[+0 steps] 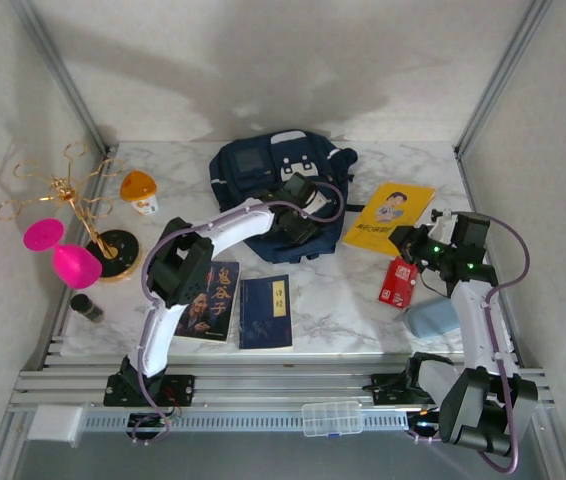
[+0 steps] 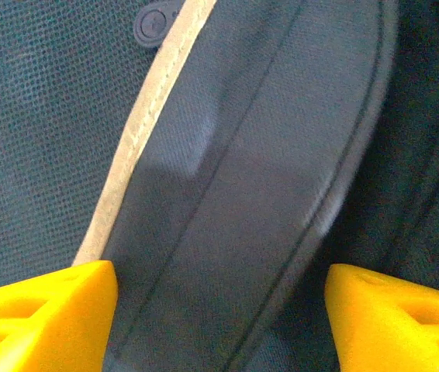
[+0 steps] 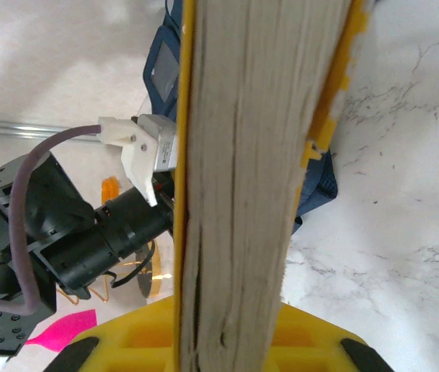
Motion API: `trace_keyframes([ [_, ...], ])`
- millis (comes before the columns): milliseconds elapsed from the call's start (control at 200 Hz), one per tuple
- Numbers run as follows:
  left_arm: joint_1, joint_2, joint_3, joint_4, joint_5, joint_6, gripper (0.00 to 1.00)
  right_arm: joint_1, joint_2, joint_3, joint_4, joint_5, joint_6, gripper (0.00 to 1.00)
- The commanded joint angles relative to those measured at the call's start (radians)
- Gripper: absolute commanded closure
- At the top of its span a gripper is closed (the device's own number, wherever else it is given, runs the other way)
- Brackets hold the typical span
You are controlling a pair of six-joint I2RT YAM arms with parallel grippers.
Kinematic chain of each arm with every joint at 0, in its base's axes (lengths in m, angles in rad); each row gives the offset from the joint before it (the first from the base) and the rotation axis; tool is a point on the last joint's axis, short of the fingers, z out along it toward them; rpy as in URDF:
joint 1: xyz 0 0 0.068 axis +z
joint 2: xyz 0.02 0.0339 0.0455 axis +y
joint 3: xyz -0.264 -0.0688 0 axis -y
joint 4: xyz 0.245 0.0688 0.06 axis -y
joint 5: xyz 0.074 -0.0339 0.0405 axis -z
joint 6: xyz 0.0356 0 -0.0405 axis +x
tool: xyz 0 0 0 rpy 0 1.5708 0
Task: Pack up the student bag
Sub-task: Open the student bag at the top-center of the table.
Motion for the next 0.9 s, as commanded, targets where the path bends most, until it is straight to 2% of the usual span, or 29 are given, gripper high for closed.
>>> trace_keyframes([
  [0,0.009,0.067,0.066,-0.057,-0.067,0.016,0.36,-0.01,-0.004,0.007,0.063,-0.049,-0.018,0.99],
  [190,0.021,0.069,0.115,-0.056,-0.041,0.021,0.52,-0.013,-0.004,0.01,0.038,-0.05,-0.037,0.99],
  [240,0.028,0.073,0.131,-0.059,-0.041,0.027,0.59,-0.015,-0.005,0.015,0.025,-0.05,-0.048,0.99],
  [395,0.04,0.087,0.226,-0.14,-0.017,0.027,0.72,-0.02,-0.012,0.025,-0.012,-0.053,-0.076,0.99],
  [491,0.039,0.066,0.248,-0.161,0.021,0.029,0.89,-0.019,-0.016,0.031,-0.028,-0.052,-0.088,0.99],
  [576,0.038,0.026,0.248,-0.16,0.027,0.018,1.0,-0.02,-0.016,0.038,-0.034,-0.068,-0.098,0.99],
  [691,0.033,-0.036,0.248,-0.162,0.003,0.013,1.0,-0.016,-0.021,0.044,-0.043,-0.095,-0.104,0.97],
  [896,0.017,-0.141,0.248,-0.145,-0.139,0.04,1.0,0.047,-0.05,0.029,-0.083,-0.091,-0.083,0.97],
])
